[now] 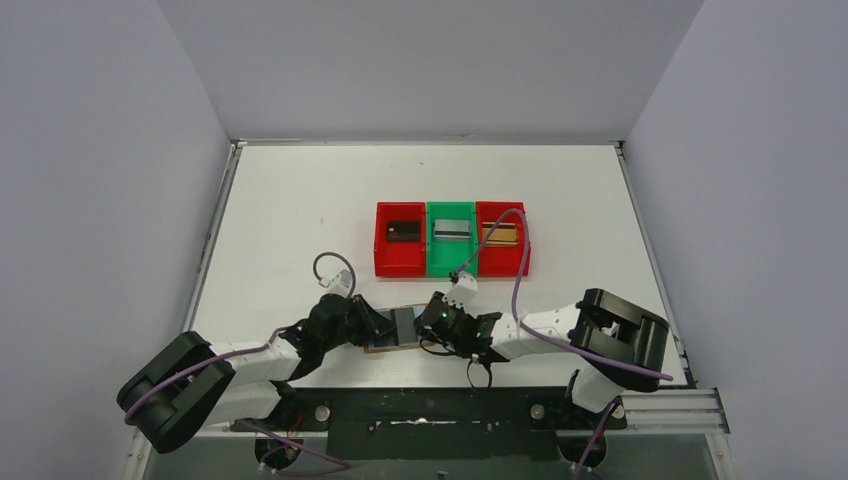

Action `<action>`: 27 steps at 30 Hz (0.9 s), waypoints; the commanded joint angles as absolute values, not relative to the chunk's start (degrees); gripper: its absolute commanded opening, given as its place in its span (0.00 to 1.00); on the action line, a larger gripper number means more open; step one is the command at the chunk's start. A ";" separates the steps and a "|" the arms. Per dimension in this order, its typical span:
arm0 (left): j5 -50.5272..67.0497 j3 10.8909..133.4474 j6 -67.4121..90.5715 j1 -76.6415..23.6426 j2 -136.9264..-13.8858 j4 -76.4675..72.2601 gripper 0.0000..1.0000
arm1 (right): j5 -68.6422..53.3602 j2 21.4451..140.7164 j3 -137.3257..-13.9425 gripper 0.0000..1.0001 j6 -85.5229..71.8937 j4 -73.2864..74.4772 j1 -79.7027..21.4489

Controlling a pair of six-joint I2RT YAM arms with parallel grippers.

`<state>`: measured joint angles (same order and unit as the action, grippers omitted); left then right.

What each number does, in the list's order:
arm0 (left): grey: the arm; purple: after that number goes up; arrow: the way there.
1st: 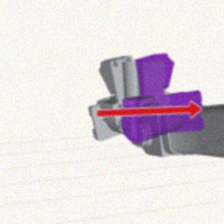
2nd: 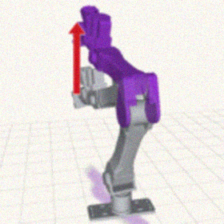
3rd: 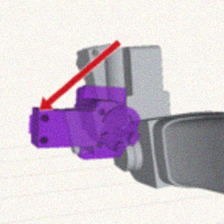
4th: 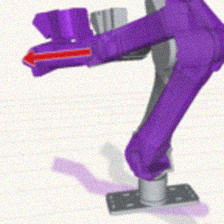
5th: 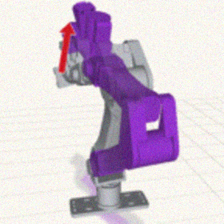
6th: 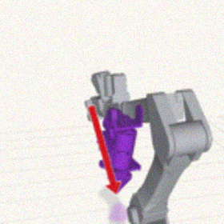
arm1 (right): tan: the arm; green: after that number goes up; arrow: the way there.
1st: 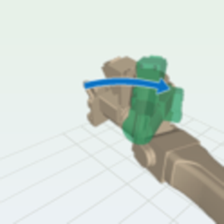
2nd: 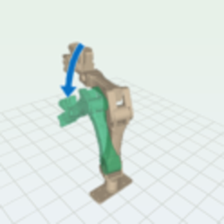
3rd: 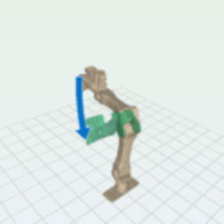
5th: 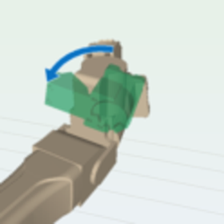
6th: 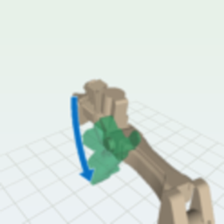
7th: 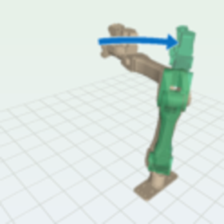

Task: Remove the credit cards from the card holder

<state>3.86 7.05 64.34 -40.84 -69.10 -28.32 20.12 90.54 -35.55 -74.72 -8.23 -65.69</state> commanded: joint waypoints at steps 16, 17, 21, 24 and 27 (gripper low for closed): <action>2.91 7.62 61.79 -41.07 -67.57 -20.81 0.04 | 21.15 88.23 -45.97 0.18 -61.54 3.02 -69.10; 2.94 7.64 61.79 -41.05 -67.59 -20.76 0.03 | 20.83 88.67 -45.97 0.18 -61.31 1.84 -69.03; 3.29 7.88 61.78 -41.05 -67.52 -20.62 0.03 | 19.17 91.51 -46.11 0.17 -61.54 1.24 -67.07; 3.52 8.29 61.34 -41.05 -67.05 -19.88 0.03 | 18.80 92.89 -45.77 0.16 -62.72 2.14 -66.13; 3.55 8.85 60.96 -41.07 -66.27 -18.71 0.02 | 20.26 94.01 -46.25 0.16 -64.50 6.22 -66.14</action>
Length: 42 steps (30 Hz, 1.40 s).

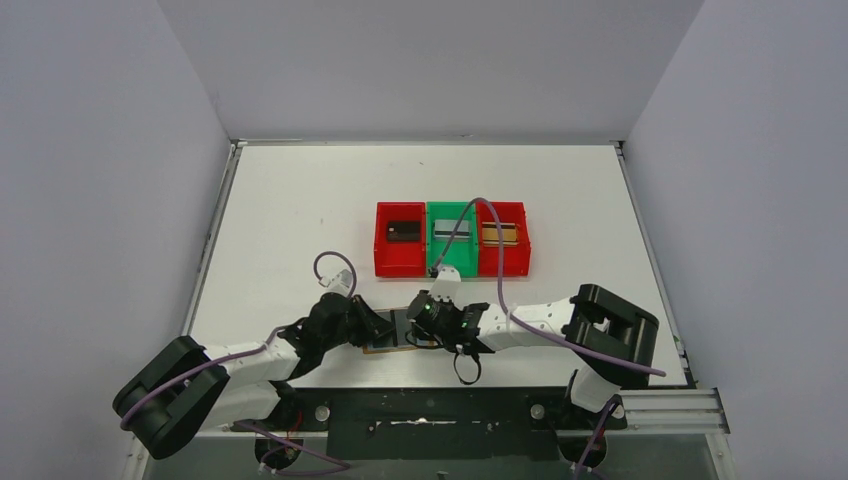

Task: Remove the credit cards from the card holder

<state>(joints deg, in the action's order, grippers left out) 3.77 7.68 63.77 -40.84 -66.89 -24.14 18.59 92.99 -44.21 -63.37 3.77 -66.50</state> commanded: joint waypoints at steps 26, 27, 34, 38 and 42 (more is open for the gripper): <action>8.20 8.48 61.09 -40.17 -63.92 -23.18 0.24 | 25.52 102.63 -54.47 0.04 -68.53 21.59 -68.98; 8.54 8.29 61.57 -40.22 -64.35 -24.13 0.25 | 25.27 102.63 -54.16 0.04 -68.60 20.85 -68.94; 9.40 6.95 64.14 -40.18 -68.39 -29.81 0.27 | 22.94 101.06 -50.54 0.04 -69.76 16.02 -68.65; 8.22 6.11 65.20 -40.17 -68.61 -30.39 0.20 | 22.65 100.23 -49.43 0.04 -69.97 14.93 -68.34; 7.39 5.97 65.34 -40.18 -67.36 -29.03 0.09 | 22.24 100.00 -48.89 0.04 -70.00 14.24 -68.16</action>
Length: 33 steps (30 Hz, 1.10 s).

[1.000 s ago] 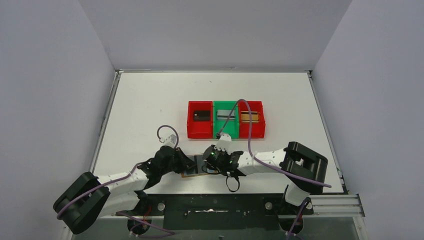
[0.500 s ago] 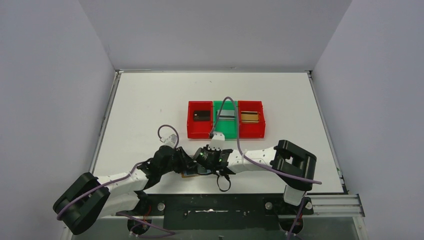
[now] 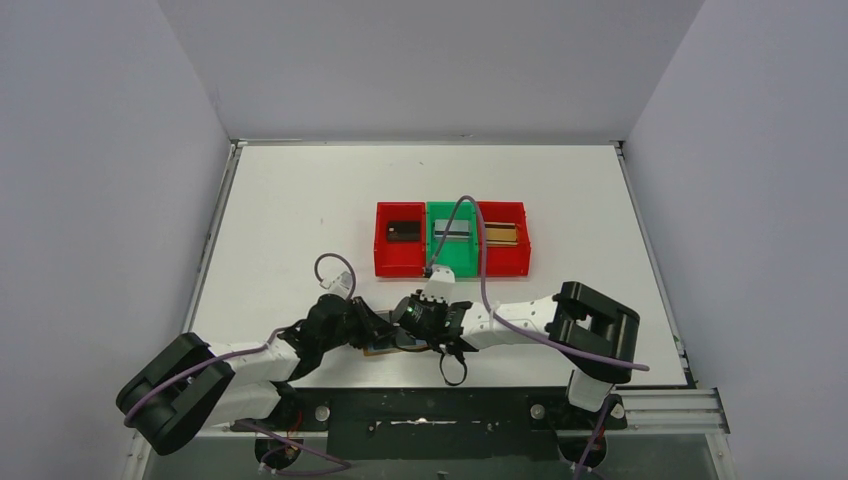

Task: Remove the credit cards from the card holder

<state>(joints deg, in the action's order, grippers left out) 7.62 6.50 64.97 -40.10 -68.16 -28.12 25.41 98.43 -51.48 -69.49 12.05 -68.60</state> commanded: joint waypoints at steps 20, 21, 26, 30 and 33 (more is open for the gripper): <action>4.65 6.85 61.64 -38.44 -57.23 -14.52 0.00 | 23.02 99.31 -48.25 0.04 -70.55 15.73 -67.19; 4.72 6.85 61.54 -38.41 -57.22 -14.24 0.00 | 23.03 99.29 -48.25 0.04 -70.50 15.73 -67.09; 5.42 6.64 61.34 -38.11 -56.70 -14.56 0.00 | 22.96 99.28 -48.08 0.04 -70.57 15.60 -67.05; 6.13 6.67 61.56 -38.02 -56.68 -15.59 0.05 | 22.94 99.35 -48.09 0.04 -70.49 15.38 -67.06; 6.92 6.28 62.21 -37.89 -56.78 -17.11 0.06 | 22.94 99.29 -48.08 0.05 -70.44 15.30 -67.02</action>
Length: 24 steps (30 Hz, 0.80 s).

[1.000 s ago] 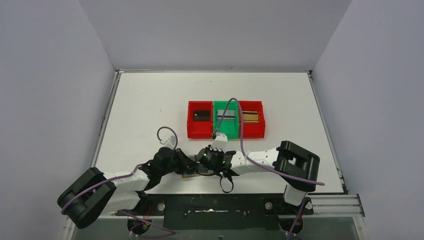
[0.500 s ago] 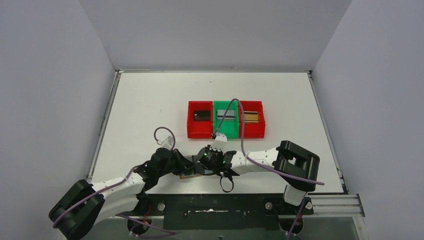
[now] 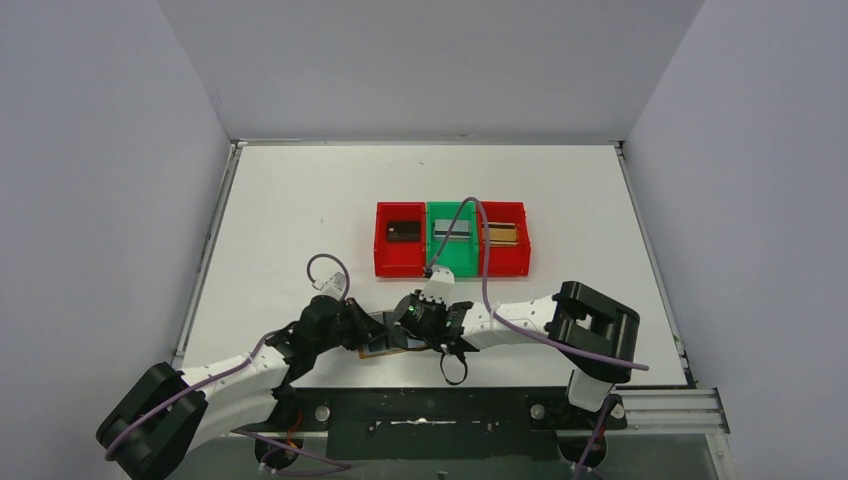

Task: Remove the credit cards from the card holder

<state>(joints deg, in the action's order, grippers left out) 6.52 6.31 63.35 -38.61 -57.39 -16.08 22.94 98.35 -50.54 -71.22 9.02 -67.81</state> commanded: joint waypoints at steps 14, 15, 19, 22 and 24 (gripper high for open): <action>8.05 4.07 65.02 -37.90 -57.40 -22.41 0.03 | 22.33 99.71 -48.12 0.05 -70.18 14.41 -67.10; 8.00 4.02 65.04 -37.96 -57.26 -22.42 0.01 | 22.35 99.65 -48.08 0.05 -70.20 14.41 -67.05; 7.72 3.92 64.75 -37.61 -56.10 -21.11 0.00 | 22.54 99.41 -47.91 0.05 -70.31 14.63 -66.97; 7.31 3.96 64.16 -36.97 -54.73 -18.56 0.00 | 22.87 99.17 -47.90 0.05 -70.43 15.21 -66.94; 7.12 4.03 63.47 -36.39 -53.51 -16.51 0.00 | 23.09 99.12 -47.90 0.06 -70.47 15.53 -66.97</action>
